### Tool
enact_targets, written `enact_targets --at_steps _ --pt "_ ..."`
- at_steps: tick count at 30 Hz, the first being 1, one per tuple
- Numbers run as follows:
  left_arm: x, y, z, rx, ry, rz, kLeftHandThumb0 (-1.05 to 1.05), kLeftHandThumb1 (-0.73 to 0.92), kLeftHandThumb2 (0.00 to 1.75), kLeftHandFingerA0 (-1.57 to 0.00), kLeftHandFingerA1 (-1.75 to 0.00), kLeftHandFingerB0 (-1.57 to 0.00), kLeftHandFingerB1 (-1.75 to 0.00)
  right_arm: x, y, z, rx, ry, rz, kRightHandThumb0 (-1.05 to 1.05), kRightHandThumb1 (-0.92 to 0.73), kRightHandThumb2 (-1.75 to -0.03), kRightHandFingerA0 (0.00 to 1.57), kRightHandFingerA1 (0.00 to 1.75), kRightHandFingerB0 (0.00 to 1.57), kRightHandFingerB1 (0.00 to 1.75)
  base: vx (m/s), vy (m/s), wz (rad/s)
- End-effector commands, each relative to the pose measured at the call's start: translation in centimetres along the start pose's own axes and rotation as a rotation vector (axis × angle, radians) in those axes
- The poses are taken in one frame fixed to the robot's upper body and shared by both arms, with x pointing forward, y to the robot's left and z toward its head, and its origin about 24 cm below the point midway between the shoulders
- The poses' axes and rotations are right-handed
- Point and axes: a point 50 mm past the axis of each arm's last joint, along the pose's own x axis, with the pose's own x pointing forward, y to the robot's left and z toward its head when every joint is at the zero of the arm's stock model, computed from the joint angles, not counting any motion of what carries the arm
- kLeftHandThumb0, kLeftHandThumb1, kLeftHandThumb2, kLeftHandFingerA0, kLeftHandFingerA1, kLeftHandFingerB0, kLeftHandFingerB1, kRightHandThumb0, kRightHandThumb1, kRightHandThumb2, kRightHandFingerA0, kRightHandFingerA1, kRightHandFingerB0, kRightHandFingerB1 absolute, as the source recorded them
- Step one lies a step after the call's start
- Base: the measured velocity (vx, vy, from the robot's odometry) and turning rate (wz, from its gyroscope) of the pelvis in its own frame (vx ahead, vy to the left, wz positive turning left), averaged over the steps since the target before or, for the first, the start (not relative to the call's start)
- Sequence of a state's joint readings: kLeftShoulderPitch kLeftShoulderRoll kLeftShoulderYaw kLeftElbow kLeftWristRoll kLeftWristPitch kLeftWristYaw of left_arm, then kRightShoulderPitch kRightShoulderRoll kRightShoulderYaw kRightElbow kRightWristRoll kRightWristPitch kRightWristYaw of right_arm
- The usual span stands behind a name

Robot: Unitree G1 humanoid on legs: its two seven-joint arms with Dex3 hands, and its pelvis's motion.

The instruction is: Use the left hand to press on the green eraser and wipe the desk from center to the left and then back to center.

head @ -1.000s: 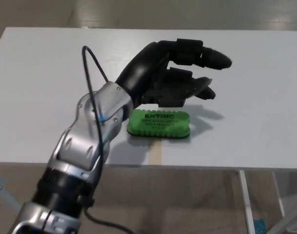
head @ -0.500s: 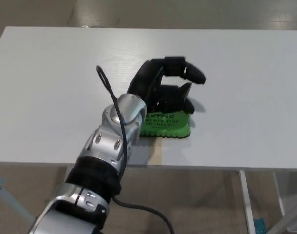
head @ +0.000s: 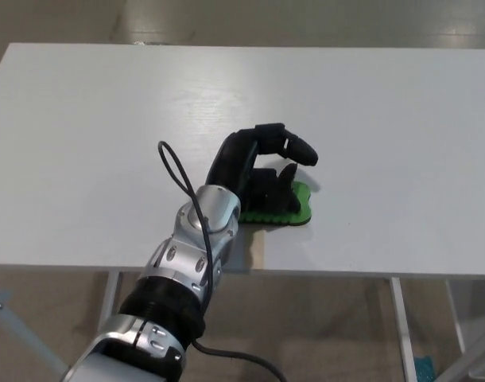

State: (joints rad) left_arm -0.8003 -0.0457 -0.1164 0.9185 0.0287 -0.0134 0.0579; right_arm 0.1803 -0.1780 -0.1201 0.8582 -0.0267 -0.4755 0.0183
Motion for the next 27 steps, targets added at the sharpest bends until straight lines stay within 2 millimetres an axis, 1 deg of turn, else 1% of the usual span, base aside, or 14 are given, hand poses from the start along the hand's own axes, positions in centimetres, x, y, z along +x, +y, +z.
enact_targets --at_steps 1,9,10,16,21,24,27 --pt "-0.1 0.5 -1.0 0.011 0.016 0.028 -0.12 0.65 0.97 -1.06 -1.33 -0.83 -1.25 -0.3 0.1 -0.3 0.013 0.002 -0.003 -0.41 -0.75 -0.64 0.66 0.52 0.49 0.36 0.00 0.000 0.00" --pt "-0.6 0.3 -2.3 0.024 0.026 0.037 -0.13 0.65 0.96 -1.07 -1.33 -0.83 -1.27 -0.2 0.0 -0.2 -0.006 -0.003 0.011 -0.42 -0.76 -0.64 0.66 0.52 0.50 0.36 0.00 0.000 0.00" --pt "-0.7 0.2 -2.5 0.029 0.031 0.037 -0.13 0.67 0.92 -1.06 -1.33 -0.83 -1.27 -0.3 0.0 -0.3 -0.003 -0.003 0.011 -0.42 -0.76 -0.64 0.66 0.52 0.51 0.36 0.00 0.000 0.00" --pt "-0.8 0.3 -3.0 0.037 0.044 0.035 -0.13 0.69 0.90 -1.06 -1.34 -0.83 -1.28 -0.2 0.1 -0.2 0.012 -0.008 0.008 -0.41 -0.76 -0.64 0.67 0.52 0.52 0.37 0.00 0.000 0.00" --pt "-0.8 1.1 -3.1 0.048 0.035 0.045 -0.13 0.70 0.88 -1.05 -1.36 -0.81 -1.30 0.0 0.1 0.1 0.001 -0.019 0.014 -0.41 -0.76 -0.64 0.67 0.52 0.51 0.37 0.00 0.000 0.00" --pt "-0.9 1.8 -3.3 0.055 0.032 0.053 -0.13 0.70 0.88 -1.04 -1.37 -0.81 -1.29 0.1 0.2 0.1 0.028 -0.015 0.002 -0.42 -0.76 -0.64 0.67 0.52 0.51 0.37 0.00 0.000 0.00" --pt "-1.1 3.1 -3.8 0.048 0.040 0.072 -0.13 0.70 0.87 -1.03 -1.37 -0.81 -1.28 0.1 0.2 0.1 0.035 -0.006 0.010 -0.42 -0.76 -0.64 0.67 0.52 0.52 0.37 0.00 0.000 0.00"
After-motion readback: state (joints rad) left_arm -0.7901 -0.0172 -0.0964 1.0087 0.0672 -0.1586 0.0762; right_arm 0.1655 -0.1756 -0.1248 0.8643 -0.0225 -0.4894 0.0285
